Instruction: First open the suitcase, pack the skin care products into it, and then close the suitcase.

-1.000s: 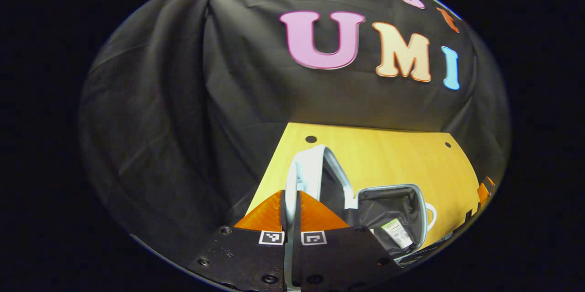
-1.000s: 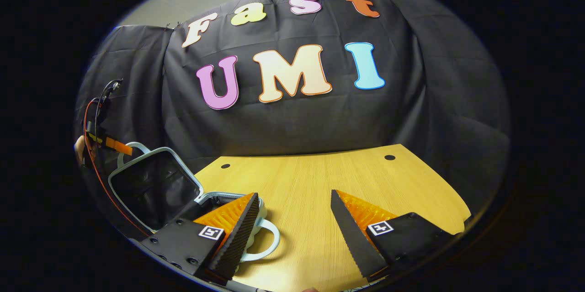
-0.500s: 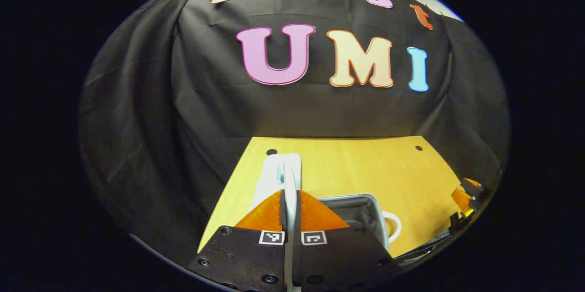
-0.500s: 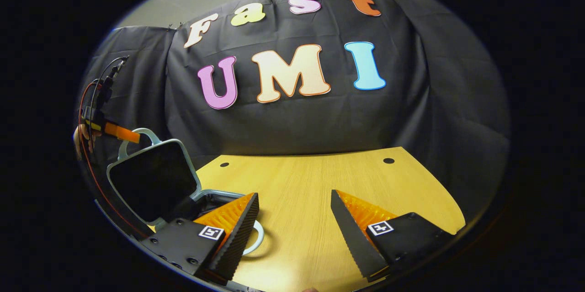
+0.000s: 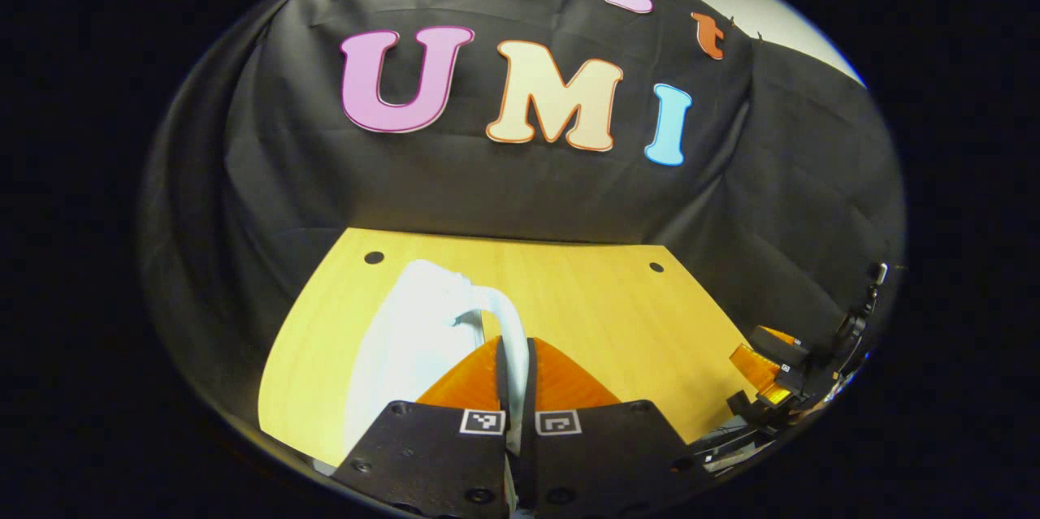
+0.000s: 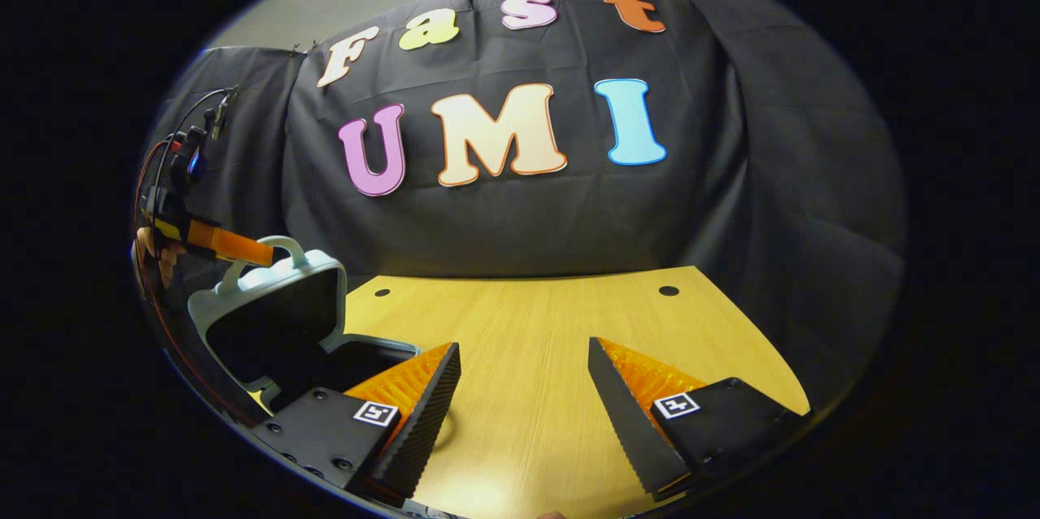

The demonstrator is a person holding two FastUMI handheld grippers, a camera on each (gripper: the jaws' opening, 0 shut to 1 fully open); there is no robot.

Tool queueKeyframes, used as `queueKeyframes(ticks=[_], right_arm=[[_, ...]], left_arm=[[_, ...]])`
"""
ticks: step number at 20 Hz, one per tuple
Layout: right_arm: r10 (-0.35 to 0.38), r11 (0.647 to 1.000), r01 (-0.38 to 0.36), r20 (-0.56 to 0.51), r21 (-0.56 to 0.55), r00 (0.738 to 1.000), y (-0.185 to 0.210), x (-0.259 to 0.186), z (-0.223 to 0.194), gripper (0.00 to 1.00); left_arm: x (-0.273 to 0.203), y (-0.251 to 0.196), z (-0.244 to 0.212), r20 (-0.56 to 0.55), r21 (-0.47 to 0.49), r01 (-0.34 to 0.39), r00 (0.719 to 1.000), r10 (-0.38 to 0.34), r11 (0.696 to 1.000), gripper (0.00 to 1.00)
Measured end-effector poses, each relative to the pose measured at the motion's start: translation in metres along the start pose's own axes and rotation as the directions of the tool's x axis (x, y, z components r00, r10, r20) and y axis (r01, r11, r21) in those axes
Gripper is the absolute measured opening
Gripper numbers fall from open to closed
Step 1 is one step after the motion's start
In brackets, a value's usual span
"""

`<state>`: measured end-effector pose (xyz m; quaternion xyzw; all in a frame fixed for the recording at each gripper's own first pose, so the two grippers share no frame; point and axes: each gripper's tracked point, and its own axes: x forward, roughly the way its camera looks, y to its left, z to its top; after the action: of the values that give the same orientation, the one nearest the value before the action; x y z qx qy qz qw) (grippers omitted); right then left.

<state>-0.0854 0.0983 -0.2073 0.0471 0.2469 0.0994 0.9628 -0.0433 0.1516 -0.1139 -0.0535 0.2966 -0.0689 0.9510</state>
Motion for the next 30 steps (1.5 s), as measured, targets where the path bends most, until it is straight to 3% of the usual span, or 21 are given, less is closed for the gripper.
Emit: queueKeyframes(ticks=[12, 21, 23, 25, 27, 28, 30], right_arm=[[-0.074, 0.997, 0.074, 0.020, 0.013, 0.997, -0.040, -0.014, 0.004, 0.98], [-0.100, 0.995, 0.100, 0.031, -0.004, 0.994, -0.076, -0.023, 0.012, 0.98], [-0.090, 0.996, 0.091, 0.042, -0.019, 0.995, -0.084, -0.026, 0.018, 0.98], [-0.074, 0.997, 0.075, 0.066, -0.021, 0.995, -0.090, -0.028, 0.031, 0.98], [-0.048, 0.999, 0.049, 0.106, -0.007, 0.993, -0.093, -0.030, 0.052, 0.98], [-0.037, 0.999, 0.037, 0.130, -0.001, 0.991, -0.094, -0.031, 0.065, 0.98], [-0.012, 1.000, 0.012, 0.184, -0.002, 0.983, -0.091, -0.032, 0.094, 0.98]], left_arm=[[0.032, -0.066, -0.062, -0.125, 0.020, 0.101, 0.987, -0.098, 0.995, 0.00], [0.058, -0.098, -0.118, -0.207, 0.050, 0.108, 0.974, -0.096, 0.993, 0.03], [0.064, -0.105, -0.114, -0.162, 0.046, 0.088, 0.984, -0.080, 0.995, 0.10], [0.065, -0.119, -0.100, -0.086, 0.038, 0.069, 0.994, -0.066, 0.997, 0.23], [0.060, -0.133, -0.077, 0.020, 0.041, 0.027, 0.999, -0.028, 0.999, 0.54], [0.057, -0.137, -0.060, 0.081, 0.051, -0.009, 0.997, 0.005, 0.999, 0.82], [0.046, -0.137, -0.022, 0.219, 0.071, -0.110, 0.971, 0.092, 0.991, 0.93]])
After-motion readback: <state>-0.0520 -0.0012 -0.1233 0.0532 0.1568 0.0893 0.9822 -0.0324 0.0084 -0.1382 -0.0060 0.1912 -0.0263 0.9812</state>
